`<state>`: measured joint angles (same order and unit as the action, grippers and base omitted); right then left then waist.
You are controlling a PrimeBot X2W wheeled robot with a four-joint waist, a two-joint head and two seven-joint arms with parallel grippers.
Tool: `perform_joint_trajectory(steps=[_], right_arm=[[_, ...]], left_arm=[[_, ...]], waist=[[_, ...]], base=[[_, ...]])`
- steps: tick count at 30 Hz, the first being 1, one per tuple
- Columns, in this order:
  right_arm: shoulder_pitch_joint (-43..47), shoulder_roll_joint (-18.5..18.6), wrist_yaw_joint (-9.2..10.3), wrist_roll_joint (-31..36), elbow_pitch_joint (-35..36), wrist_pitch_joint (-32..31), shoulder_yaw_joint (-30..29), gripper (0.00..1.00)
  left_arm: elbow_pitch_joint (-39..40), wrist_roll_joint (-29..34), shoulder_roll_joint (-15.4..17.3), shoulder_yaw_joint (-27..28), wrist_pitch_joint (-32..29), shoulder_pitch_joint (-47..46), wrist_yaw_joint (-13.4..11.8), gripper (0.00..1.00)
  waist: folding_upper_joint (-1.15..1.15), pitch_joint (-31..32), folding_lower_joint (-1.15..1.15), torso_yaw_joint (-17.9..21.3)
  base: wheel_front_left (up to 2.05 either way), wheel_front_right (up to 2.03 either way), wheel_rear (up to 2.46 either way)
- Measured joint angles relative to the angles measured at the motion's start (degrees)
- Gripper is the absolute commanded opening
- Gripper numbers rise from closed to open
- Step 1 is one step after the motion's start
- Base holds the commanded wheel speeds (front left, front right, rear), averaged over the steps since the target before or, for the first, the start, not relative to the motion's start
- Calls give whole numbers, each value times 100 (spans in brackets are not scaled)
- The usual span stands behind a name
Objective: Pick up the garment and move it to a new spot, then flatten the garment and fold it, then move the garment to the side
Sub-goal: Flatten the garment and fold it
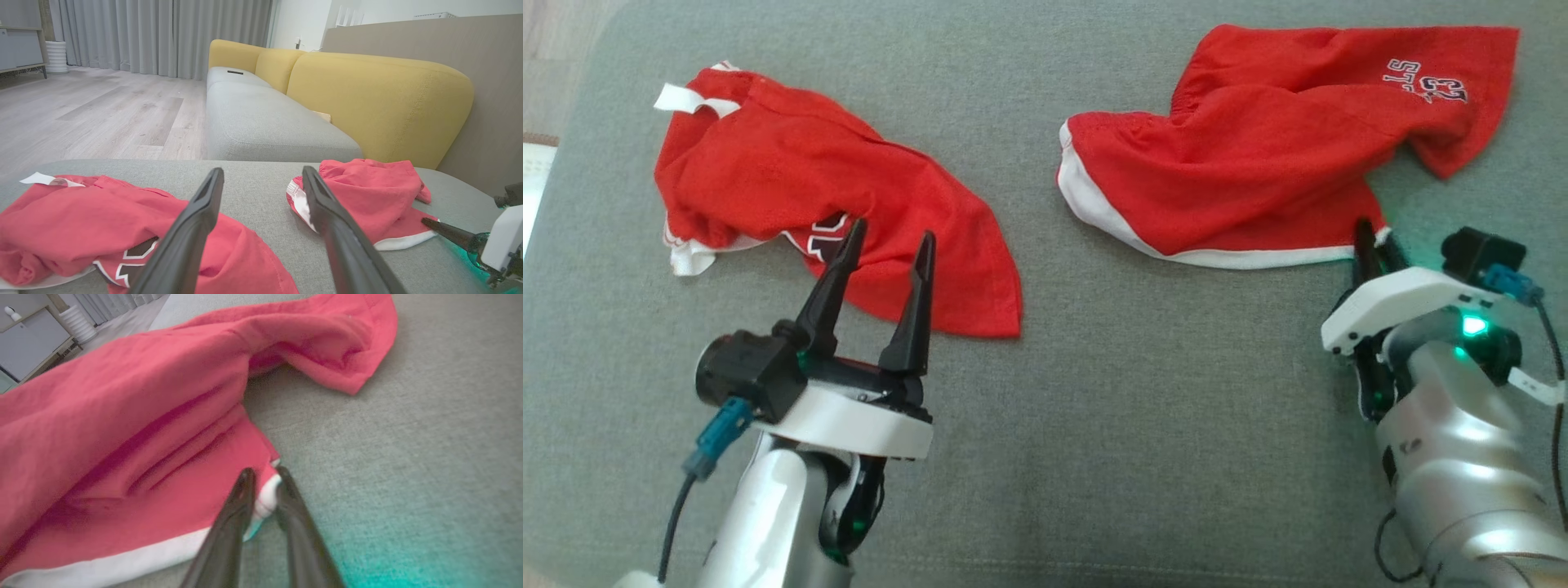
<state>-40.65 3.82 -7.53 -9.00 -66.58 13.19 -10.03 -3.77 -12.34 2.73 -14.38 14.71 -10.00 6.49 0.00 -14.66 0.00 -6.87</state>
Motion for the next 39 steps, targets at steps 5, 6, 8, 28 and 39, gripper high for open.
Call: perform_joint_trajectory(steps=[5,6,8,28,39], right_arm=[[23,-41,0,342,-40,62,-185,0],[45,-43,0,456,12,66,-302,0],[153,-45,0,723,252,101,-590,0],[1084,-98,0,532,1240,118,-1077,0],[1083,-101,0,-97,1586,118,-189,0]], left_arm=[[2,1,0,47,0,1,-2,100],[2,1,0,52,0,1,-2,100],[3,1,0,62,0,1,-2,100],[-1162,269,15,-925,0,-589,65,100],[-2859,-94,110,-1729,0,-1891,101,100]], waist=[[0,68,0,133],[0,84,0,170],[0,115,0,252],[0,87,0,1137],[0,-207,0,1511]], base=[[0,0,0],[0,0,0],[0,0,0],[0,0,0],[0,0,0]])
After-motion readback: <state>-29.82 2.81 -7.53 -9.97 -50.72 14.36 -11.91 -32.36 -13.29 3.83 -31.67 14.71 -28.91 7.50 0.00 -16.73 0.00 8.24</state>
